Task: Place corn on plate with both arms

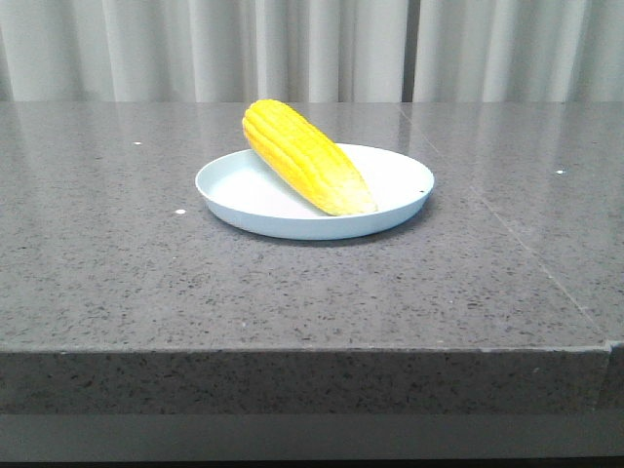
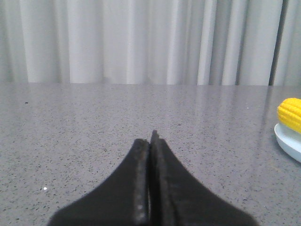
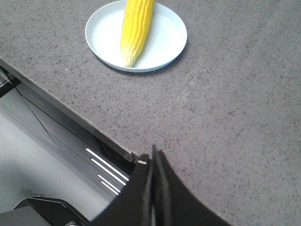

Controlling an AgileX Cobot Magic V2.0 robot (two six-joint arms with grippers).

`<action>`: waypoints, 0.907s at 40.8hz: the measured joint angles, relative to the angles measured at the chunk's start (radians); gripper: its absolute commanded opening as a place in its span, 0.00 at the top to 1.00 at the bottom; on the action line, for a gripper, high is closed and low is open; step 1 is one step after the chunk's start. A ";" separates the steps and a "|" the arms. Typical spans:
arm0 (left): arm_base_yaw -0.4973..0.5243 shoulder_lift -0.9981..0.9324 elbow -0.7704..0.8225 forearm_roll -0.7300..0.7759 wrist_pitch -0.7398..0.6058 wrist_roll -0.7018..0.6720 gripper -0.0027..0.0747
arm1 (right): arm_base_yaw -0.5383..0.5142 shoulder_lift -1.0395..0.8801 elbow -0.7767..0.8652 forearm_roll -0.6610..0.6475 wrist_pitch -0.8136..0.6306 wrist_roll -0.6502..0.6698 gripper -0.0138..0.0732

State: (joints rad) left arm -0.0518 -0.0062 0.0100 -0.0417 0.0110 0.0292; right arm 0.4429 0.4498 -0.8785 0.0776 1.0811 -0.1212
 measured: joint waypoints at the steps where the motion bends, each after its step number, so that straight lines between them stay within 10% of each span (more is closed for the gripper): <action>1: 0.000 0.000 0.000 0.000 0.000 0.000 0.99 | -0.016 -0.008 0.017 0.000 -0.012 0.000 0.92; 17: 0.000 0.000 0.000 0.000 -0.001 0.000 0.99 | -0.382 -0.290 0.514 0.068 -0.674 0.000 0.92; 37: 0.000 0.000 0.000 0.000 -0.003 0.000 0.99 | -0.420 -0.457 0.902 0.084 -1.055 0.000 0.92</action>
State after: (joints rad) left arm -0.0518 -0.0062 0.0100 -0.0417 0.0083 0.0292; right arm 0.0231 -0.0074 0.0235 0.1620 0.0259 -0.1212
